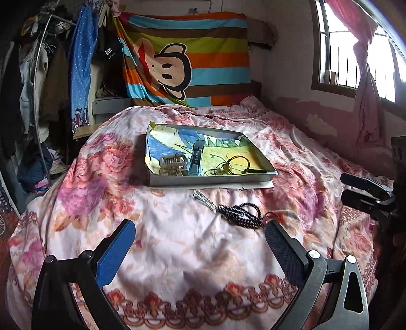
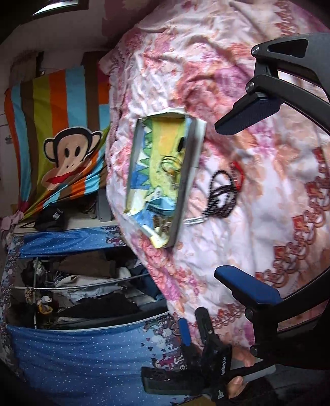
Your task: Organize jewelry
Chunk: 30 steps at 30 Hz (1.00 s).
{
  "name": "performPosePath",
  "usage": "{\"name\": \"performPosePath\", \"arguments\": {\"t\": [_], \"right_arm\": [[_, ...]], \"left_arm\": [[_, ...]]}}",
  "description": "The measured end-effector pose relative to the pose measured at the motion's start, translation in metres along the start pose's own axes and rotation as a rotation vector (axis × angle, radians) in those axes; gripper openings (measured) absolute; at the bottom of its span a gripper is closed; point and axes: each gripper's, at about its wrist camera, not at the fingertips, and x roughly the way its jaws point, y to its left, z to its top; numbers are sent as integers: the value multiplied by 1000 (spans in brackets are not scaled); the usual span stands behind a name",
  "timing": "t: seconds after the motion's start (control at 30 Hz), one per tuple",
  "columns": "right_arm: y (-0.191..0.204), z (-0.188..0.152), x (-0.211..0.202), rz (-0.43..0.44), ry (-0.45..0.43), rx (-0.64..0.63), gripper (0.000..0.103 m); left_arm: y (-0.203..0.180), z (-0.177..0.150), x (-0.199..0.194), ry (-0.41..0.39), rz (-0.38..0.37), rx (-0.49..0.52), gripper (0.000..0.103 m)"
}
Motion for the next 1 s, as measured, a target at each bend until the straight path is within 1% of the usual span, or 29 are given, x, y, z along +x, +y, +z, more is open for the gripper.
{"name": "performPosePath", "arguments": {"t": [0.07,0.17,0.3,0.37,0.57,0.67,0.8,0.9,1.0], "right_arm": [[1,-10,1,-8,30,5,101],[1,-25,7,-42,76,-1,101],[0,-36,19,-98,141,-11,101],[-2,-37,22,-108,158,-6,101],[-9,-43,34,-109,217,18,101],[-12,-45,38,-110,238,29,101],[-22,-42,43,-151,247,44,101],[-32,-39,49,-141,253,62,101],[-38,-35,60,-131,263,41,101]], "left_arm": [[-2,-6,-3,11,3,9,103],[-5,-12,-1,40,9,17,103],[-4,-16,10,98,20,17,103],[-2,-19,16,133,22,7,103],[1,-25,26,184,29,-4,103],[1,-27,33,215,34,-2,103],[3,-29,40,244,51,-5,103],[6,-31,44,264,63,-24,103],[11,-30,50,277,60,-57,103]]}}
